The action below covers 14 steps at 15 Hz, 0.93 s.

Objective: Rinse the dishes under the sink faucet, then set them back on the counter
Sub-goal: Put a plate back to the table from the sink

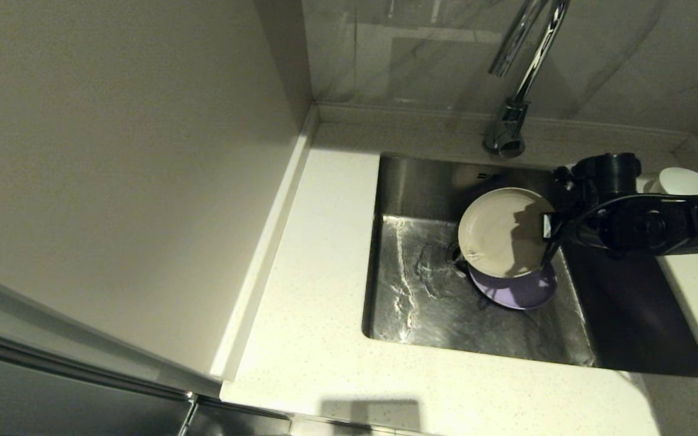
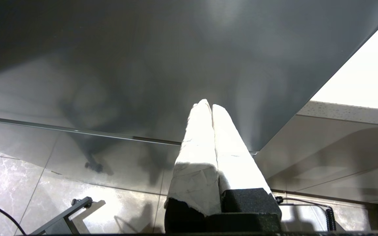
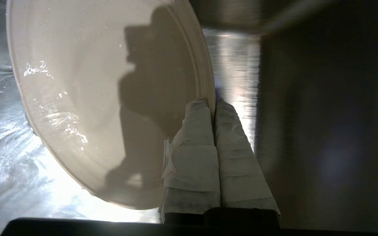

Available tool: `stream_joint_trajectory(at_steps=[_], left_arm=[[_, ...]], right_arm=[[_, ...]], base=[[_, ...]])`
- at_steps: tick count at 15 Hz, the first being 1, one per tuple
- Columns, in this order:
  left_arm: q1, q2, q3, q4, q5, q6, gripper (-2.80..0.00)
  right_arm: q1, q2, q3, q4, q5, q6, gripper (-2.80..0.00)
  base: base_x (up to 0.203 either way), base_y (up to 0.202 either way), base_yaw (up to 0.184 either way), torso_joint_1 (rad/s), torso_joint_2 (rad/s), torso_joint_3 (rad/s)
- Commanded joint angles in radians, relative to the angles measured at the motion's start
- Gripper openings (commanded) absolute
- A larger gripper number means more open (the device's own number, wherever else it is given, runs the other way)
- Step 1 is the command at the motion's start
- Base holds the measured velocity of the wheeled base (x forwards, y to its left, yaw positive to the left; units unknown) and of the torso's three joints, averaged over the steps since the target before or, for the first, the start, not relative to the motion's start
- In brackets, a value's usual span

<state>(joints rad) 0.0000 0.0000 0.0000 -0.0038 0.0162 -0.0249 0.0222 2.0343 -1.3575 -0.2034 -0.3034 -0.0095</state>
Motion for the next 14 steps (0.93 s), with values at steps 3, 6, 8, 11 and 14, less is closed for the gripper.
stream_joint_trajectory(at_steps=[3, 6, 8, 11, 14], left_arm=[[0.0, -0.003, 0.0, -0.001, 0.001, -0.001, -2.8], [0.0, -0.003, 0.0, -0.001, 0.001, -0.001, -2.8], [0.0, -0.003, 0.0, -0.001, 0.001, -0.001, -2.8], [0.0, -0.003, 0.0, -0.001, 0.001, -0.001, -2.8], [0.0, -0.003, 0.0, -0.001, 0.001, -0.001, -2.8]], right_arm=[[-0.071, -0.177, 0.221, -0.204, 0.009, -0.07, -2.8], [-0.163, -0.265, 0.279, -0.327, 0.06, -0.091, -2.8], [-0.225, -0.303, 0.285, -0.439, 0.084, -0.123, -2.8], [-0.295, -0.331, 0.301, -0.72, 0.17, -0.213, -2.8], [-0.335, -0.345, 0.333, -0.988, 0.197, -0.228, -2.8]], base=[[0.0, 0.0, 0.0, 0.0, 0.0, 0.0], [0.0, 0.0, 0.0, 0.0, 0.0, 0.0], [0.0, 0.0, 0.0, 0.0, 0.0, 0.0], [0.0, 0.0, 0.0, 0.0, 0.0, 0.0], [0.0, 0.0, 0.0, 0.0, 0.0, 0.0]])
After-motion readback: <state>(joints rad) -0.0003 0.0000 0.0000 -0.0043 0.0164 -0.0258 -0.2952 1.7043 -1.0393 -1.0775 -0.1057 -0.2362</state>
